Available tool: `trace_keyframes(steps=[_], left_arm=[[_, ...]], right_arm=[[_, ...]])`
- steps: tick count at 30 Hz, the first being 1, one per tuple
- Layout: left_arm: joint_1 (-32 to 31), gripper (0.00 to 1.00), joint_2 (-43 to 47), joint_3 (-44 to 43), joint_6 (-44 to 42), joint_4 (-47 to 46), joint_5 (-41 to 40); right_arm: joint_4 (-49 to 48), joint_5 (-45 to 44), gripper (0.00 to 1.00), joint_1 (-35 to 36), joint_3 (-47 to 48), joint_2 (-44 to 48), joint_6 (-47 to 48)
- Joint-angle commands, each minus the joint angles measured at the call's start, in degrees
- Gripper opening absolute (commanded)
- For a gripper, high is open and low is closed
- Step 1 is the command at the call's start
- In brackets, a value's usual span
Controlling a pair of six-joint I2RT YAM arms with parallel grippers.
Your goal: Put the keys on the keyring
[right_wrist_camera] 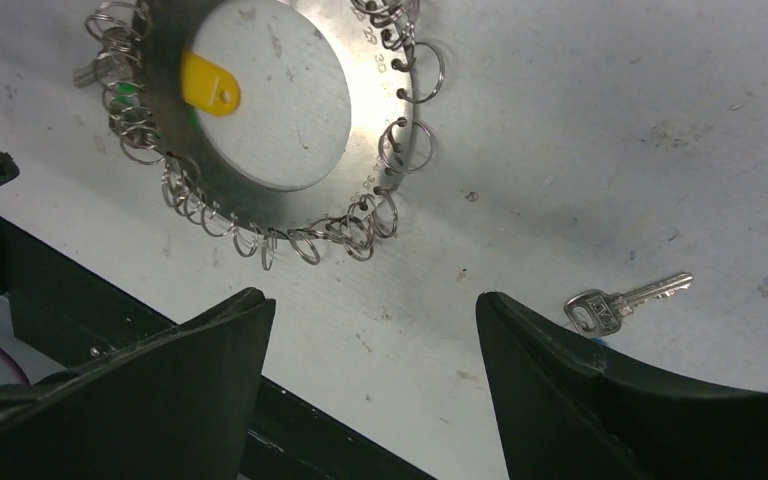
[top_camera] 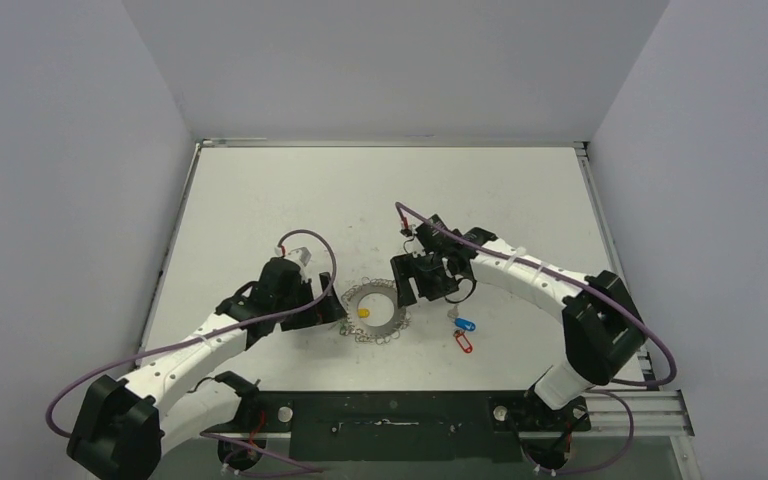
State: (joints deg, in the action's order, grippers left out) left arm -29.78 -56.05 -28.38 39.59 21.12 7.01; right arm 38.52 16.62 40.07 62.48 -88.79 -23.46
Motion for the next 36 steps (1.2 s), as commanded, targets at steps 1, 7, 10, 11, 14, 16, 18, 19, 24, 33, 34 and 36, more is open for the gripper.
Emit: trace_keyframes(steps=[1, 7, 10, 11, 14, 16, 18, 19, 24, 33, 34, 36], left_arm=[[0.42, 0.97, -3.22, -2.29, 0.07, 0.31, 2.82], [0.42, 0.97, -4.45, -3.46, -1.04, -0.47, 3.67], [0.42, 0.97, -3.95, -3.76, -1.42, -0.54, 3.03], [0.42, 0.97, -3.72, -3.79, -1.49, -0.56, 2.90], [0.47, 0.97, -2.98, -3.53, -1.65, -0.67, 2.43], [0.44, 0.97, -2.53, -3.43, -1.71, -0.81, 2.16], [0.51, 0.97, -2.02, -3.35, -1.71, -0.90, 1.87], [0.51, 0.97, -1.76, -3.27, -1.76, -0.97, 1.79], [0.58, 0.97, -0.76, -2.85, -1.97, -0.99, 1.20], [0.66, 0.97, 0.13, -2.56, -2.41, -0.43, 0.74], [0.67, 0.97, 0.13, -2.56, -2.42, -0.35, 0.65], [0.65, 0.97, 0.12, -2.54, -2.42, -0.30, 0.58]], right_arm=[[1.36, 1.31, 0.73, -0.26, 2.97, -4.11, -1.80], [0.10, 3.31, 0.59, -0.26, 5.36, -9.49, -1.83], [-0.32, 4.66, 0.52, -0.26, 6.88, -11.97, -1.88], [-0.18, 4.74, 0.51, -0.26, 7.48, -12.63, -1.88], [1.42, 4.28, 0.49, 0.10, 9.77, -13.52, -0.35], [4.03, 2.47, 0.49, 0.85, 11.88, -13.75, 1.57], [7.21, -0.35, 0.49, 2.13, 14.66, -14.06, 3.86], [8.78, -1.70, 0.49, 2.84, 15.87, -14.33, 5.06], [15.15, -7.24, 0.37, 5.81, 20.50, -16.79, 9.08], [21.61, -12.26, 0.33, 9.39, 25.07, -21.93, 12.83], [21.85, -12.32, 0.32, 9.62, 25.33, -22.37, 12.96], [22.16, -12.41, 0.30, 10.12, 25.60, -23.08, 13.14]])
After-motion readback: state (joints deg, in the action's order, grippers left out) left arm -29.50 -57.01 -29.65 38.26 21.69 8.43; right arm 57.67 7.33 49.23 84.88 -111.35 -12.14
